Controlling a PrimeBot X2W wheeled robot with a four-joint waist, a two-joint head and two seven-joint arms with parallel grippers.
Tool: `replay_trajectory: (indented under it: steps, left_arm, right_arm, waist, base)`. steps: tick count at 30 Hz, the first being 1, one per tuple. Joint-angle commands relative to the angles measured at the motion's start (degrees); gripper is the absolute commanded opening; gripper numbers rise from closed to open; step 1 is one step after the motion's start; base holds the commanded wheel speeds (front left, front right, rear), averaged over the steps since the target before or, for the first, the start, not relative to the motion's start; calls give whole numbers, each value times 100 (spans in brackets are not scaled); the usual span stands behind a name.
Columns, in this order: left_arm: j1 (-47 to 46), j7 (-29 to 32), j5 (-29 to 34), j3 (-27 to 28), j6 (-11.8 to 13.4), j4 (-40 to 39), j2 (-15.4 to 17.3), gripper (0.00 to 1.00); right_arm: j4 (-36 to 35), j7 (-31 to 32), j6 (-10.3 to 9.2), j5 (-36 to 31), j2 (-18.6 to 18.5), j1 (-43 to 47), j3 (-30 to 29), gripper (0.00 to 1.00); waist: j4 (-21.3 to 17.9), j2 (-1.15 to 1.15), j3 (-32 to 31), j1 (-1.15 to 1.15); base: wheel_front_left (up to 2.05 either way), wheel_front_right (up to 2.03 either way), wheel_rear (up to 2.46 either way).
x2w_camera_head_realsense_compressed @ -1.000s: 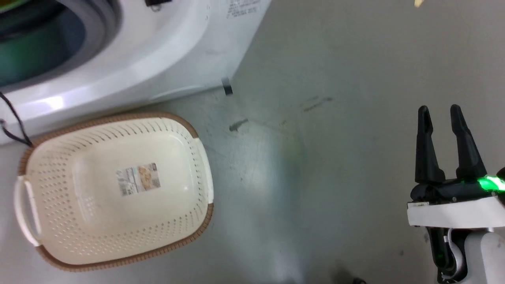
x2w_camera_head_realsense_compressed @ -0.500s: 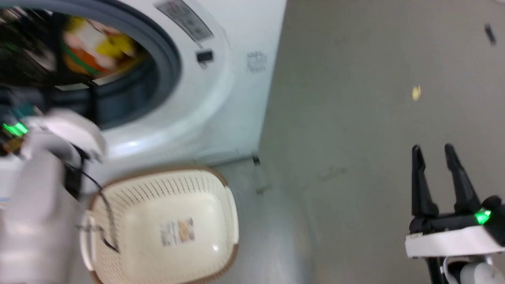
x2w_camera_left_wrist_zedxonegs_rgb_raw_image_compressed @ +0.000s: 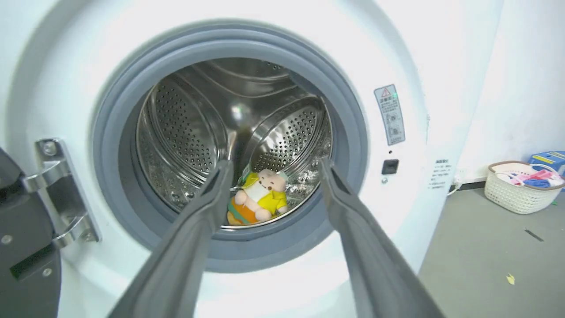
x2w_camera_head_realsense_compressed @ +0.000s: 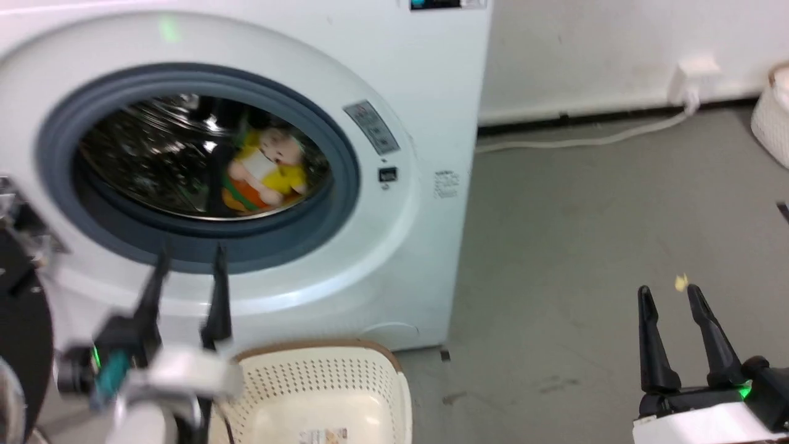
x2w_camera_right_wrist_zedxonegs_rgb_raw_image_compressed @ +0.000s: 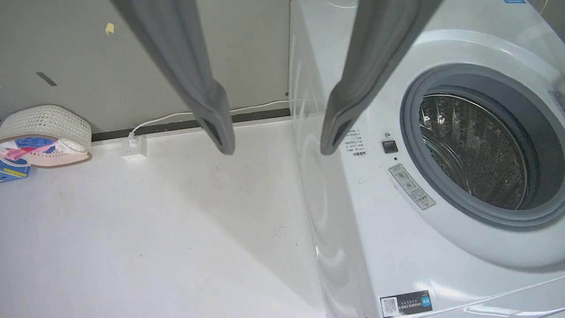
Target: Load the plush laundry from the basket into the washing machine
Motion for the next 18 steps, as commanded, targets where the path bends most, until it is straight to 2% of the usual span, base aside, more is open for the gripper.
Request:
replay_trajectory:
  steps: [1, 8, 18]
  left_arm:
    - [362, -23, 49, 22, 71, -189, -110, 100]
    - [1349, -24, 105, -2, 157, -549, -402, 100]
    - [1769, -24, 341, -50, 338, -536, -644, 100]
  right_arm:
    - [-32, -27, -4, 21, -3, 99, 14, 100]
    - [-26, -27, -4, -246, -3, 254, 269, 100]
    - [61, -27, -4, -212, -3, 337, 400, 100]
  waist:
    - [144, 0, -185, 3]
    - [241, 0, -220, 3]
    - [321, 0, -269, 3]
  base:
    - [0, 0, 0]
    - [0, 0, 0]
    - [0, 0, 0]
